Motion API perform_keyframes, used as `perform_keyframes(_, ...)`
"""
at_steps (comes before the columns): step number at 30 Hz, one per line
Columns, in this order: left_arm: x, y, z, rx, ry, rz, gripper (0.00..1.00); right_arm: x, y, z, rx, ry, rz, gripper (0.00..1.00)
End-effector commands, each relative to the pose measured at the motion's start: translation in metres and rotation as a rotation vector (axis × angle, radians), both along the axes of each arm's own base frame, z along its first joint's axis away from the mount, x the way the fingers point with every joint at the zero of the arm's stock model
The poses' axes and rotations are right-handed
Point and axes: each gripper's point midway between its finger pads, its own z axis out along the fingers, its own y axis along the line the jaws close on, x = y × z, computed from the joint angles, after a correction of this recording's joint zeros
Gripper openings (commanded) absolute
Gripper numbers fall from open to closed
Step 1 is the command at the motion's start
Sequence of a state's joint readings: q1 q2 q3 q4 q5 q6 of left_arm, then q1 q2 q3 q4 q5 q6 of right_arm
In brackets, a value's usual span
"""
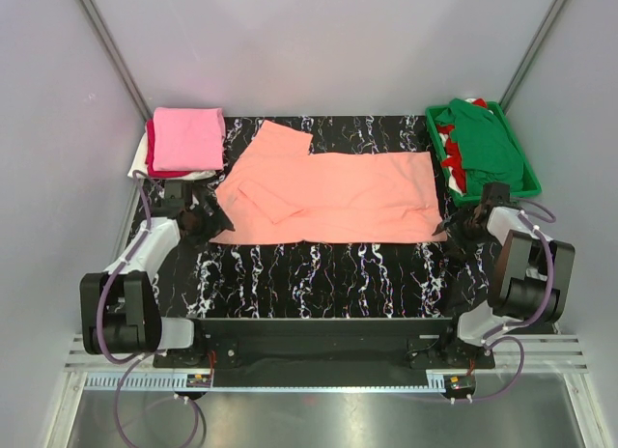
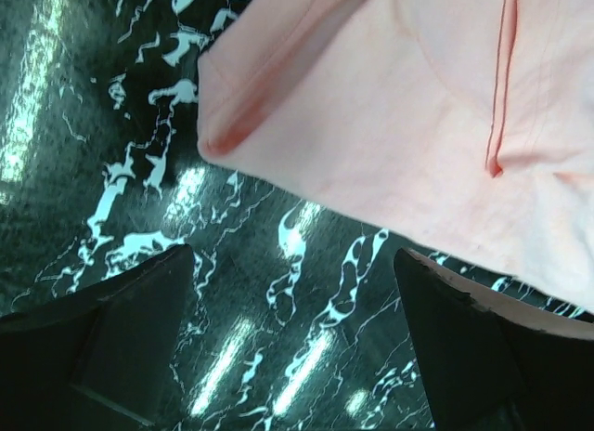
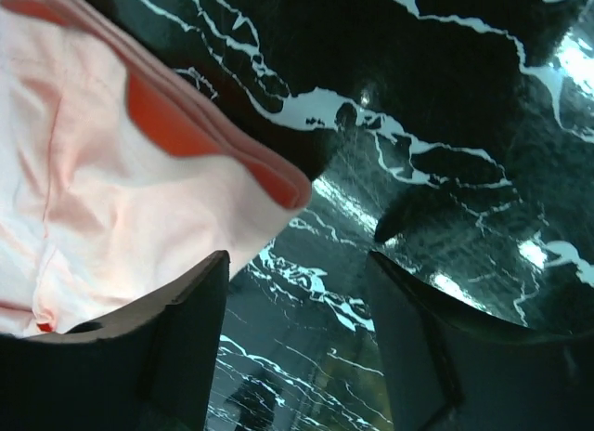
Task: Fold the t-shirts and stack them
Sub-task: Fold the tshirt
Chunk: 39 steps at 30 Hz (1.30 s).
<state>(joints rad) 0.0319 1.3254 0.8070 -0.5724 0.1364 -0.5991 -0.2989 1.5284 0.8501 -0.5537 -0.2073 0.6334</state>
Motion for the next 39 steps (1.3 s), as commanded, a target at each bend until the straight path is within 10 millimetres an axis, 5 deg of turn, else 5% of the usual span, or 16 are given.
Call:
perform_keyframes(1,0.016,0.003,-0.005,-0.009,-0.047,0.036,0.95,0.016,-0.002,-0.006,0.019,-0.047,-0.002,0.66)
perform_keyframes(9,0.018,0.005,-0.029,-0.009,-0.013,0.083,0.92,0.024,-0.006,-0.025,0.016,-0.035,-0.005,0.46)
perform_keyframes(12,0.018,0.011,-0.033,0.013,-0.007,0.105,0.9,0.027,-0.007,-0.03,0.019,-0.03,-0.004,0.27)
perform_keyframes(18,0.032,0.017,-0.039,0.043,-0.038,0.136,0.66,0.026,-0.009,-0.033,0.016,-0.021,-0.006,0.01)
perform_keyframes(19,0.037,0.019,-0.039,0.048,-0.053,0.138,0.63,0.024,-0.009,-0.033,0.011,-0.016,-0.006,0.0)
perform_keyframes(24,0.049,0.023,-0.035,0.072,-0.081,0.139,0.13,0.023,-0.013,-0.026,-0.011,-0.013,-0.007,0.0)
perform_keyframes(26,0.045,0.025,-0.028,0.078,-0.085,0.147,0.0,0.02,-0.018,-0.022,-0.033,0.001,-0.014,0.0)
perform_keyframes(32,0.021,0.024,0.005,0.072,-0.111,0.155,0.0,0.005,-0.035,0.007,-0.112,0.001,-0.049,0.0)
perform_keyframes(39,-0.017,0.015,0.011,0.029,-0.102,0.163,0.0,-0.025,-0.042,0.025,-0.177,0.005,-0.106,0.0)
